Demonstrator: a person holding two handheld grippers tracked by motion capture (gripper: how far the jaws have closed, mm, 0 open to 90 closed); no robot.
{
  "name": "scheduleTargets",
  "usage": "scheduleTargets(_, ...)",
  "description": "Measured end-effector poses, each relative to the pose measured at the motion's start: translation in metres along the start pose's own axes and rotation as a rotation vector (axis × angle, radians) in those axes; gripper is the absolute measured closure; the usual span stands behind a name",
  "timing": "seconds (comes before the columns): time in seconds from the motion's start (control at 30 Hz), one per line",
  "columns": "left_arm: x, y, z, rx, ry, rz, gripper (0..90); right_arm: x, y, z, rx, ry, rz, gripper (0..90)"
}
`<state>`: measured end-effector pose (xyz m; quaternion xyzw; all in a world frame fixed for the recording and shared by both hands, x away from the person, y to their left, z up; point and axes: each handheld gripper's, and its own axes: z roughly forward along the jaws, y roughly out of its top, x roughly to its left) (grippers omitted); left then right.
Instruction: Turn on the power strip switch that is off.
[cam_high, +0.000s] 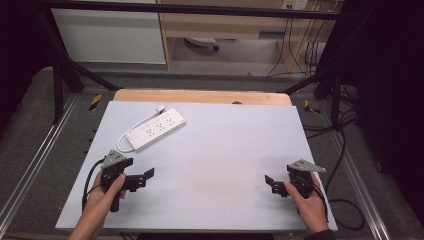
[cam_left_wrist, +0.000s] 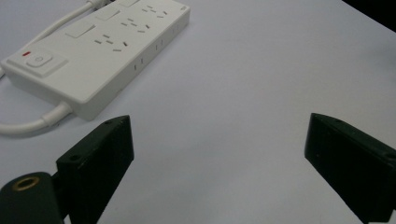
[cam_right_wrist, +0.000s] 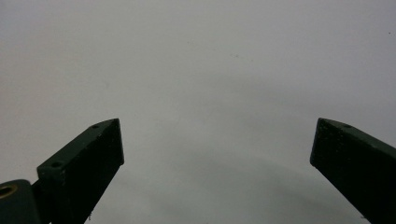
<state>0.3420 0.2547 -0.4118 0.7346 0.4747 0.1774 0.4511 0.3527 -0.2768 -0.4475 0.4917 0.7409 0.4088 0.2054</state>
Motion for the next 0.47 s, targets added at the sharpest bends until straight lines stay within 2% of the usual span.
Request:
scheduleTargets(0.1,-0.002,-0.011,-0.005,0.005,-0.003,-0.009,8.3,-0.001,0.000,0.001,0.001,-0.004,0.002,3.3)
scheduleTargets(0.23,-0.008,-0.020,-0.014,0.020,0.016,0.023,8.5,-0.001,0.000,0.002,0.001,-0.011,0.002,3.4)
scheduleTargets(0.3,-0.010,-0.026,-0.018,0.016,0.023,0.020,8.5,-0.002,0.000,0.004,0.007,-0.017,-0.005,3.4)
scheduleTargets(0.33,-0.010,-0.029,-0.018,0.028,0.017,0.026,8.5,-0.002,0.000,0.005,0.009,-0.021,-0.002,3.4)
scheduleTargets(0.47,-0.014,-0.038,-0.013,0.089,0.046,0.081,9.6,-0.005,-0.001,0.013,0.032,-0.039,-0.014,3.2)
